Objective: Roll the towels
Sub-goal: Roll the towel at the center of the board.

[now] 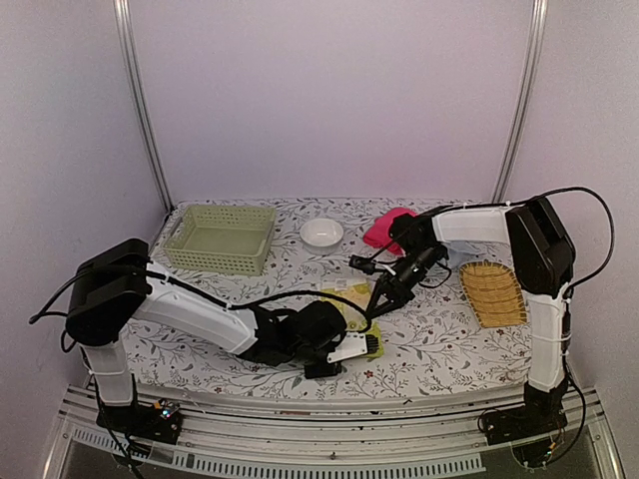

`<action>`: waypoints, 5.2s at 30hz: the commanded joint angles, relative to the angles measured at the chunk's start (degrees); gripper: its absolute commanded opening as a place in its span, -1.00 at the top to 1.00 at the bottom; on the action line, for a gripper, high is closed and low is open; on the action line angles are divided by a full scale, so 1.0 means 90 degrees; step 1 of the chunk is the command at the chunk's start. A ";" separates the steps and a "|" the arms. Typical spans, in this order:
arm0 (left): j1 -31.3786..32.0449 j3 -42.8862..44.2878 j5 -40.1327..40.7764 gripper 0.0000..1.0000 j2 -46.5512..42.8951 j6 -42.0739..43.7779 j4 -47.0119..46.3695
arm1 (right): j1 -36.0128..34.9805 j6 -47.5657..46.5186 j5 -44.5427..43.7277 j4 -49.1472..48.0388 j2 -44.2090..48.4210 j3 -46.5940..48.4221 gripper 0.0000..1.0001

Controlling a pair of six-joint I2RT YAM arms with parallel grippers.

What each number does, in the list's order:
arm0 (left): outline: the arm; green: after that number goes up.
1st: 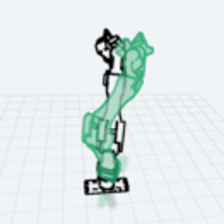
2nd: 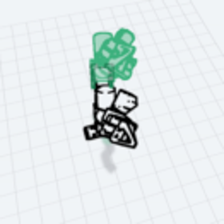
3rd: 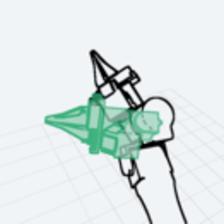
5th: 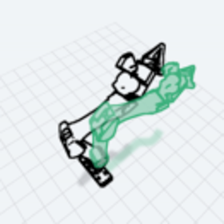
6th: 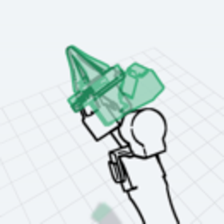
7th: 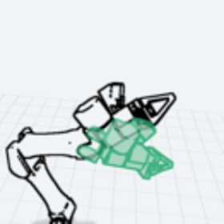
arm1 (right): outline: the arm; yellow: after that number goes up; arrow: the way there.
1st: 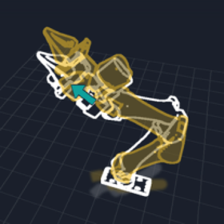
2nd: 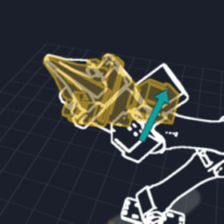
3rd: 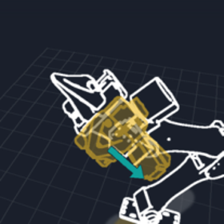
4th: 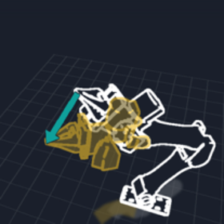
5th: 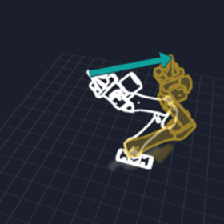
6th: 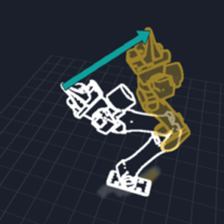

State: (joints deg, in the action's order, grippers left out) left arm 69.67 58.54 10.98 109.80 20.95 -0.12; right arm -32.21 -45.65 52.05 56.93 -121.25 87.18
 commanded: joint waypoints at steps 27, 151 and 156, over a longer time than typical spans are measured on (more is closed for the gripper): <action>-0.1115 0.1038 -0.4777 1.00 0.0712 -0.1927 0.1916 | 0.0299 0.1486 -0.0716 -0.0889 0.0811 0.0057 0.45; -0.1140 0.1138 -0.4209 1.00 0.0834 -0.1968 0.1917 | 0.0448 0.0901 -0.0118 -0.0461 0.2866 -0.0355 0.26; -0.1592 0.1557 -0.5365 0.99 0.1415 -0.2536 0.2218 | 0.0283 0.0990 -0.0068 -0.1499 0.4132 -0.1757 0.29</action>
State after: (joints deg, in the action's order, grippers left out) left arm 57.71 71.42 -26.39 117.69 4.19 11.92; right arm -27.55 -38.11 52.16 51.64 -88.36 80.07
